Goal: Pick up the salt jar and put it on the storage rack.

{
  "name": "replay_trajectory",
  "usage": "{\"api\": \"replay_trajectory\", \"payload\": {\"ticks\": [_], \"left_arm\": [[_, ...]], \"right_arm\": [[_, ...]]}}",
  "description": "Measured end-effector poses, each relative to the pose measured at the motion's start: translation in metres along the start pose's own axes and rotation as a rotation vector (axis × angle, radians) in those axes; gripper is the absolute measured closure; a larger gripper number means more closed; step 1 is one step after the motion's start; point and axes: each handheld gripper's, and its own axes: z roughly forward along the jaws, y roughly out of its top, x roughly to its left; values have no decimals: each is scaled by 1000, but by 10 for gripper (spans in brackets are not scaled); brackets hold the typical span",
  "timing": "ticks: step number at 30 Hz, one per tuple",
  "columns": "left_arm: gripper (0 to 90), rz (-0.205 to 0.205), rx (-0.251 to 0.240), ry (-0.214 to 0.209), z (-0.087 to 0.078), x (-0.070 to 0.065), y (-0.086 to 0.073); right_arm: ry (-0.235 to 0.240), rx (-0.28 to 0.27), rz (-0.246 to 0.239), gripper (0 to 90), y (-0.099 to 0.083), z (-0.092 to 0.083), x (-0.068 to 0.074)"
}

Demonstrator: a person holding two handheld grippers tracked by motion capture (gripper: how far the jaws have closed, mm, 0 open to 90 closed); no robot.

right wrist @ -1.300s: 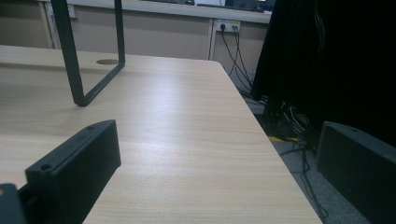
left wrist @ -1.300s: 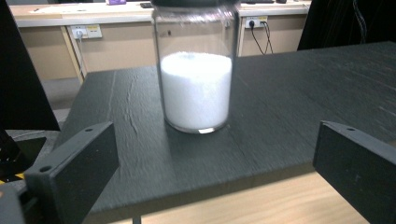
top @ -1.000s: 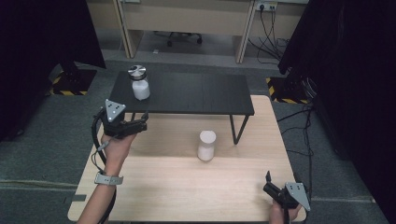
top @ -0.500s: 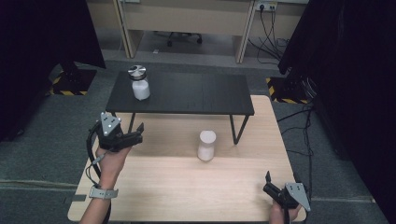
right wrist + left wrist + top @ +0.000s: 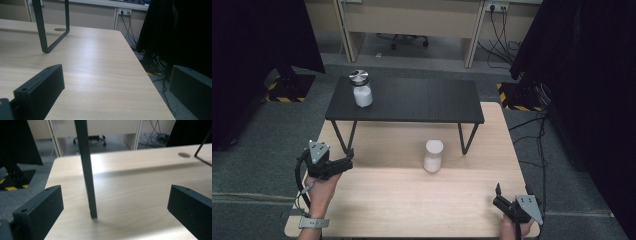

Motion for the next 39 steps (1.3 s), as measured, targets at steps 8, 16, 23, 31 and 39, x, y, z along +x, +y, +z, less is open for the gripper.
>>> {"api": "replay_trajectory", "payload": {"ticks": [8,16,23,31,39], "left_arm": [[0,-39,25,3,-1,5,-24],[0,-50,60,5,-2,7,-48],[0,-58,79,9,-6,13,-62],[0,-19,87,44,-11,6,-78],[0,-75,106,44,-9,10,-88]], "right_arm": [[0,8,-8,2,1,1,1],[-1,17,-13,2,3,1,1],[-4,22,-17,2,3,2,2],[-4,26,-24,2,4,2,3],[-3,29,-28,2,4,2,3]]}}
